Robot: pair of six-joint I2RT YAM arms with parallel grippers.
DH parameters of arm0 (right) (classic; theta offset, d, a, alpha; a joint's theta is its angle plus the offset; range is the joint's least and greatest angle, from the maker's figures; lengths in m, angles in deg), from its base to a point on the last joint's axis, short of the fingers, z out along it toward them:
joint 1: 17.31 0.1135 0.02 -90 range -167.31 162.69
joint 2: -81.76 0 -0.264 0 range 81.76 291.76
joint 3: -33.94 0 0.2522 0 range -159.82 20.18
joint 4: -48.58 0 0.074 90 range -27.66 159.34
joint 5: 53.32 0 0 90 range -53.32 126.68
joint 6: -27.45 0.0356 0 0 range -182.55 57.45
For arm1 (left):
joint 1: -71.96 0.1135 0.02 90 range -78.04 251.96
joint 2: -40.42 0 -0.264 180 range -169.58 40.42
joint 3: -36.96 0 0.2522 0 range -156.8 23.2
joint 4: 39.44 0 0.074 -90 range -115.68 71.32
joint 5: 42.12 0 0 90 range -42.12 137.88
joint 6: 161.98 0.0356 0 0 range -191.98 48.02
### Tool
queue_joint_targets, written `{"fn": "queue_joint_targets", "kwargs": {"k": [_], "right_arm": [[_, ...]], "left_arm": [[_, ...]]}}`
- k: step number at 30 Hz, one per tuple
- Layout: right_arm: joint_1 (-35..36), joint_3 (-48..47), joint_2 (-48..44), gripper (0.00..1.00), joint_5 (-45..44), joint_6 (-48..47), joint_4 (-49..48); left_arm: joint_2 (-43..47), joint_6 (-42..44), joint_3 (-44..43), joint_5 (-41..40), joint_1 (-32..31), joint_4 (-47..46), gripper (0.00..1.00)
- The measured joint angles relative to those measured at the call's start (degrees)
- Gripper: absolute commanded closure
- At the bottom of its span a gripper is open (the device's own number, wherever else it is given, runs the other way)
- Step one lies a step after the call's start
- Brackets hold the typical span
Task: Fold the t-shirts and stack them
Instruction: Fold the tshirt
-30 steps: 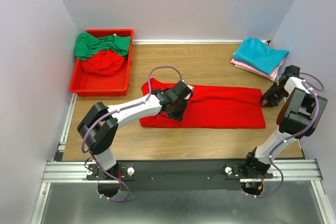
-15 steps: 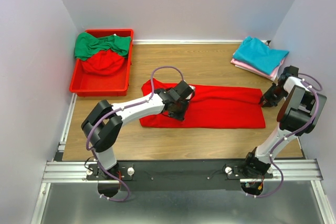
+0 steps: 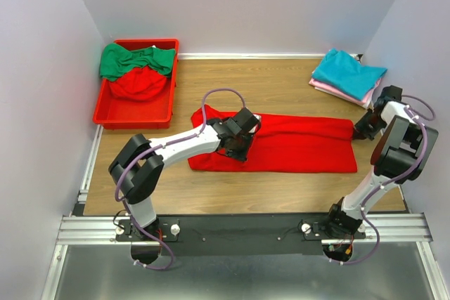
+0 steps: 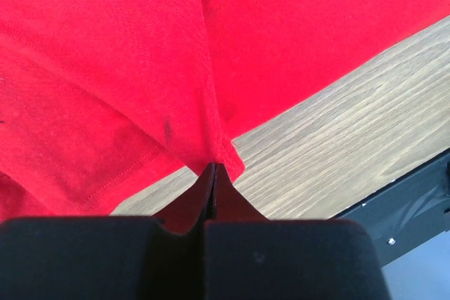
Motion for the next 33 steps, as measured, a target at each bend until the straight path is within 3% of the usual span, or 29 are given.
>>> {"fn": "queue_joint_targets", "kwargs": {"k": [23,24,25,26,27,29,31,33], "right_arm": [[0.0,-3.7,-2.9,0.97,-1.9,0.4,2.3],[0.0,-3.5,-2.9,0.97,-2.2,0.4,2.3],[0.0,-3.3,-2.9,0.93,-2.5,0.4,2.3],[0.0,-3.0,-2.9,0.86,-2.8,0.4,2.3],[0.0,-2.7,-2.9,0.68,-3.0,0.4,2.3],[0.0,-2.3,-2.9,0.54,-4.2,0.3,2.4],[0.0,-1.7,-3.3,0.46,-5.9,0.5,2.4],[0.0,-1.3,-4.6,0.44,-6.7,0.5,2.6]], "left_arm": [[2.7,-1.8,1.7,0.0,0.0,0.3,1.00],[2.7,-1.7,1.7,0.1,0.0,0.3,0.97],[2.7,-1.5,1.7,0.2,0.0,0.3,0.88],[2.7,-1.2,1.7,0.4,0.0,0.1,0.65],[2.7,-0.9,1.7,0.7,0.0,-0.2,0.52],[2.7,0.0,1.7,1.5,0.0,-0.6,0.23],[2.8,-0.1,1.7,2.1,0.0,-1.0,0.11],[3.1,0.3,1.7,2.4,0.1,-1.1,0.06]]}}
